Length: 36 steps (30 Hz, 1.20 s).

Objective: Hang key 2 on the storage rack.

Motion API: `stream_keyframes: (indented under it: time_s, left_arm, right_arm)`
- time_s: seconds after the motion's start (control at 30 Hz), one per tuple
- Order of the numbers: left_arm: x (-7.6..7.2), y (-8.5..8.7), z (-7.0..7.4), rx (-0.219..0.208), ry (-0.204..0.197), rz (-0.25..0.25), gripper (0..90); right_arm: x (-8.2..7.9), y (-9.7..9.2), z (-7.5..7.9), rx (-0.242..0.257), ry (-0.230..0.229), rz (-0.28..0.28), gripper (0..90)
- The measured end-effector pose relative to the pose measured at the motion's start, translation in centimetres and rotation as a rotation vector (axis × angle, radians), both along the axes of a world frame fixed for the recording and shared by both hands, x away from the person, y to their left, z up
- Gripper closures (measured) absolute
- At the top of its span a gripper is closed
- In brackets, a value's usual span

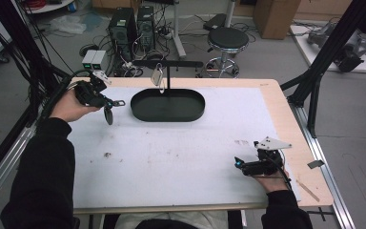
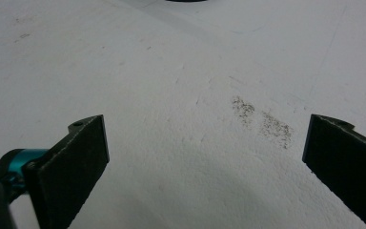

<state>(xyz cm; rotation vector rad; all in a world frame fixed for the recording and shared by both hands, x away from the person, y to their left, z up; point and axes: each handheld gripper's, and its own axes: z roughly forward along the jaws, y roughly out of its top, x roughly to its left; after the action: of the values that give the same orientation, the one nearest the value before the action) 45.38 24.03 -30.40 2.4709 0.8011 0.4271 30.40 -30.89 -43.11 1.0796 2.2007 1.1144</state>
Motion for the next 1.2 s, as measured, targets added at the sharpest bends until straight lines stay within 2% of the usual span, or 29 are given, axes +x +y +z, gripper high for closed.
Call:
stream_keyframes:
  time_s: [0.13,0.27,0.47,0.9,1.0,1.1,1.2]
  left_arm:
    - [-0.1,0.1,0.6,-0.036,-0.034,0.013,85.9]
    - [0.1,0.3,0.9,-0.057,-0.048,0.033,85.9]
    - [0.4,0.3,2.1,-0.053,-0.058,0.042,85.9]
    - [1.1,-1.5,5.7,-0.082,-0.130,0.041,85.9]
    - [1.5,-2.1,6.4,-0.080,-0.141,0.036,85.9]
    - [1.6,-3.3,6.6,-0.031,-0.162,0.028,85.9]
    - [1.8,-4.3,6.5,-0.016,-0.166,0.015,85.9]
  right_arm:
    - [0.0,-0.1,0.1,0.006,-0.012,-0.002,0.8]
    - [0.0,0.0,0.1,0.008,-0.008,-0.003,0.8]
    - [0.0,0.0,0.1,0.008,-0.006,-0.003,0.8]
    - [0.0,0.1,0.1,0.009,-0.008,0.001,0.8]
    - [0.0,0.0,0.1,0.011,-0.010,-0.001,0.8]
    - [0.0,-0.1,0.1,0.008,-0.010,0.000,0.8]
    - [0.0,-0.1,0.1,0.010,-0.010,0.002,0.8]
